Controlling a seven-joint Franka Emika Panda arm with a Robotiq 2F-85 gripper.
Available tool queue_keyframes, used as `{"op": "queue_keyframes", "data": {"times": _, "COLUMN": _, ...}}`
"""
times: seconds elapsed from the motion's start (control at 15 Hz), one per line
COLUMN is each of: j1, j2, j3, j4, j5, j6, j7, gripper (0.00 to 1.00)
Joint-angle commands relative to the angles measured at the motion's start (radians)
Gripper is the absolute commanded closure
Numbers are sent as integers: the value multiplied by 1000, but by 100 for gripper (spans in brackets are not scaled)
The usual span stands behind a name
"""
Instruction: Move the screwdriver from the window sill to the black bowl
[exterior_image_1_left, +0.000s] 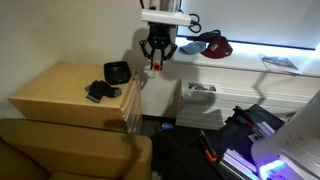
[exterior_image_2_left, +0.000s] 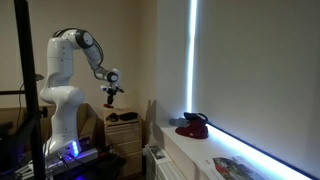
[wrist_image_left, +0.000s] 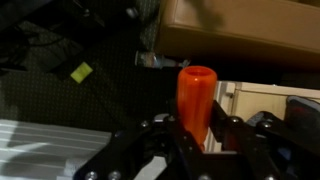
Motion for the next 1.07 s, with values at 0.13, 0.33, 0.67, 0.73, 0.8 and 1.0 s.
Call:
{"op": "queue_keyframes", "data": {"times": 0.13, "j1": 66, "j2": 271, "j3": -1, "j4": 330, "j5": -141, "j6": 132, "j7": 39, "gripper": 92}}
{"op": "queue_keyframes", "data": {"times": 0.33, "j1": 75, "j2": 242, "j3": -1, "j4": 301, "j5": -74, "j6": 130, "j7": 18, "gripper": 67}}
{"op": "queue_keyframes", "data": {"times": 0.67, "j1": 83, "j2": 356, "j3": -27, "j4": 363, "j5": -109, "j6": 137, "j7": 32, "gripper": 92}}
{"op": "queue_keyframes", "data": {"times": 0.73, "j1": 93, "j2": 397, "j3": -33, "j4": 373, "j5": -131, "j6": 191, "j7": 20, "gripper": 92}}
{"op": "queue_keyframes", "data": {"times": 0.8, "j1": 99, "j2": 430, "j3": -40, "j4": 389, "j5": -147, "j6": 218, "j7": 8, "gripper": 92}}
{"op": "queue_keyframes", "data": {"times": 1.0, "j1": 145, "j2": 527, "j3": -84, "j4": 452, "j5": -219, "j6": 334, "j7": 24, "gripper": 92}}
